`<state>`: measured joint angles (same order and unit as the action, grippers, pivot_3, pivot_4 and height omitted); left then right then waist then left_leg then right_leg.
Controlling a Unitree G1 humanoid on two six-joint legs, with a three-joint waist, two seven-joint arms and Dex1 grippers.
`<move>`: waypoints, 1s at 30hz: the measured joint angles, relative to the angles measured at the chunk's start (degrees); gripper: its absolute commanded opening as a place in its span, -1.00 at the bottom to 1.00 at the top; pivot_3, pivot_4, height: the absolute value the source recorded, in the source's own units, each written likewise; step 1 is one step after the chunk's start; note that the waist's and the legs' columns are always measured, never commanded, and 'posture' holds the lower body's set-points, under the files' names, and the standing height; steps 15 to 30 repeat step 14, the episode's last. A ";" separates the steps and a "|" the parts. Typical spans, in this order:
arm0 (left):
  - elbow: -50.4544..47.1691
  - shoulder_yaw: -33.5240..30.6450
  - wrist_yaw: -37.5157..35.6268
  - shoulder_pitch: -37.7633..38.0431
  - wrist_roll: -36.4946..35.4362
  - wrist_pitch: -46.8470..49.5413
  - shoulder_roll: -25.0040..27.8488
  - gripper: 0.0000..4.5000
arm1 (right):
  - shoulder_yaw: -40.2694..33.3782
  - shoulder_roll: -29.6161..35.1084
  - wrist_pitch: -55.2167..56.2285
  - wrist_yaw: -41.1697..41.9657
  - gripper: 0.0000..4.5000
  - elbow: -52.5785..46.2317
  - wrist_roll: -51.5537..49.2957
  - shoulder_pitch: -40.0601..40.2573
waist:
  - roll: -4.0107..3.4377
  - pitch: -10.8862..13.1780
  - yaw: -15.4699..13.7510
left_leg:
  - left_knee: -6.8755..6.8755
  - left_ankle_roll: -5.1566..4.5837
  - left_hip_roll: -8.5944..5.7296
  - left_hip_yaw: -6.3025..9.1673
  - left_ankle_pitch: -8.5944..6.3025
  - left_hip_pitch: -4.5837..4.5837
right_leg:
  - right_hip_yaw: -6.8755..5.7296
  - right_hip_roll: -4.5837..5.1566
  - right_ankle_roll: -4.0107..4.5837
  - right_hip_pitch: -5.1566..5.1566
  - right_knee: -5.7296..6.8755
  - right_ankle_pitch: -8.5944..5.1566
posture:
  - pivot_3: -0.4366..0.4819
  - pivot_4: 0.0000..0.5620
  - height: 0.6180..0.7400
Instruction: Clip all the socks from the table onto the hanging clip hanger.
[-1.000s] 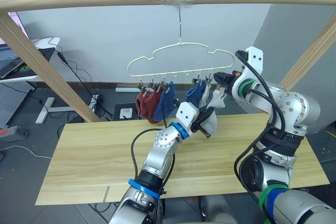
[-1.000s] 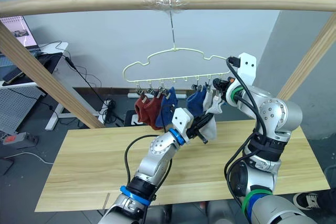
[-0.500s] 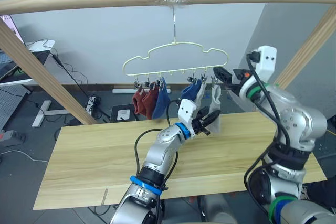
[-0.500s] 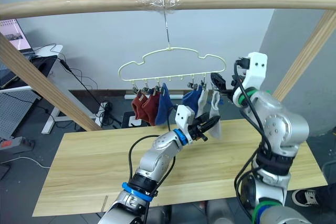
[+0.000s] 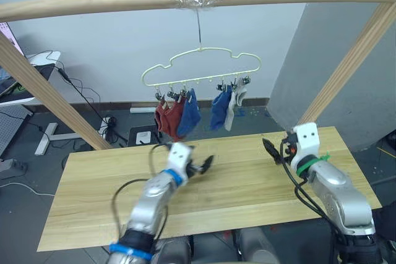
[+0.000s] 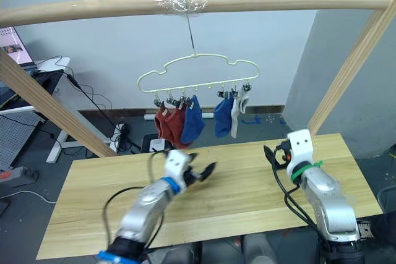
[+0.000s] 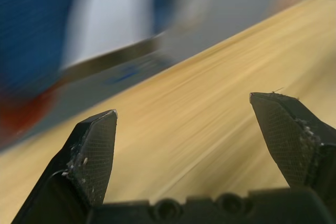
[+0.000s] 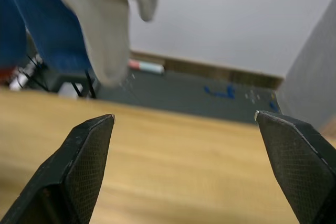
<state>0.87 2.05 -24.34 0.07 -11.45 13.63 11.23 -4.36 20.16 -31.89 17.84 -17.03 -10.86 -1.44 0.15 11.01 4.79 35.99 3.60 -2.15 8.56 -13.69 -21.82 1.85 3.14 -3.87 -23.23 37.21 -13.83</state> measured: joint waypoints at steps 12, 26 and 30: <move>-12.95 -11.53 6.74 19.94 2.50 5.87 7.55 0.99 | -1.41 1.11 9.19 0.76 1.00 7.43 2.60 7.30 | 0.45 -0.35 -2.70 | 0.02 -0.04 0.18 -0.79 0.00 0.10 | 0.47 0.03 0.17 -0.04 -0.13 -0.02 | -0.01 -0.57 1.00; -12.94 -12.41 6.36 20.23 2.25 5.69 7.57 0.99 | -1.53 1.13 9.85 0.80 1.00 8.35 2.69 7.10 | 0.65 -0.64 -3.03 | 0.02 -0.04 0.31 -0.92 0.00 0.09 | 0.43 0.01 0.18 -0.03 -0.14 -0.02 | 0.00 -0.60 1.00; -12.94 -12.41 6.36 20.23 2.25 5.69 7.57 0.99 | -1.53 1.13 9.85 0.80 1.00 8.35 2.69 7.10 | 0.65 -0.64 -3.03 | 0.02 -0.04 0.31 -0.92 0.00 0.09 | 0.43 0.01 0.18 -0.03 -0.14 -0.02 | 0.00 -0.60 1.00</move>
